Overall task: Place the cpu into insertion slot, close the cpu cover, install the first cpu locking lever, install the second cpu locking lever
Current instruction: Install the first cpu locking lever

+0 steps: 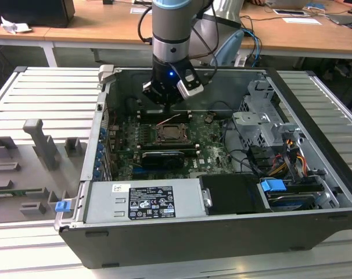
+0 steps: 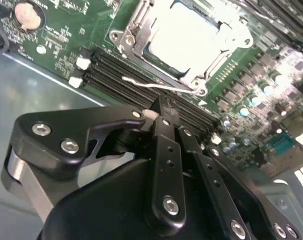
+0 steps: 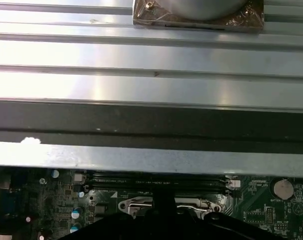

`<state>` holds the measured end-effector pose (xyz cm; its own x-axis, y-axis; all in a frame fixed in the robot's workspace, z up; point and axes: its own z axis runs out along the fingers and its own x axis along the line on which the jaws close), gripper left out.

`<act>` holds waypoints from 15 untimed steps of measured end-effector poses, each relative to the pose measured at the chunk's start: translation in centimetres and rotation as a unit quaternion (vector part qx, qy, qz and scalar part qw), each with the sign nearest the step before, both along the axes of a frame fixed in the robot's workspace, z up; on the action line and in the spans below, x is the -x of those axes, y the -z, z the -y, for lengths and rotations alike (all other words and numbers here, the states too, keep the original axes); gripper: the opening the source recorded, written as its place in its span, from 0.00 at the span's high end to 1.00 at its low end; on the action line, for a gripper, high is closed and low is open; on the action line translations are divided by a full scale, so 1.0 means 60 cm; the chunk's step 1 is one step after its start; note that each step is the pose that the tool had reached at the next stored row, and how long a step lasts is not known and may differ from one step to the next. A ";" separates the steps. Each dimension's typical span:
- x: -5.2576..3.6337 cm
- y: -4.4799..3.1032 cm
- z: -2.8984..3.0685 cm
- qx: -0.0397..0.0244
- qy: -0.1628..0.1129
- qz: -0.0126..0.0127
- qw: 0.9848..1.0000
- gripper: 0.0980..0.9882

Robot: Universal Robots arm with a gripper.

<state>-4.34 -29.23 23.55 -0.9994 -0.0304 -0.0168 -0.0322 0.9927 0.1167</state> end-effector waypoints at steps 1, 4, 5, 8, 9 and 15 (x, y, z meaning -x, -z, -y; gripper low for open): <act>-0.002 0.002 0.0000 0.000 0.000 0.000 1.000 0.99; -0.002 0.005 0.0000 0.000 0.000 0.000 1.000 0.99; -0.003 0.006 0.0000 0.000 0.000 0.000 1.000 0.99; -0.005 0.009 0.0000 0.000 -0.003 0.000 1.000 0.99; -0.008 0.010 -0.0002 0.000 -0.005 0.000 1.000 0.99; -0.017 0.013 -0.0019 0.000 -0.007 0.000 1.000 0.99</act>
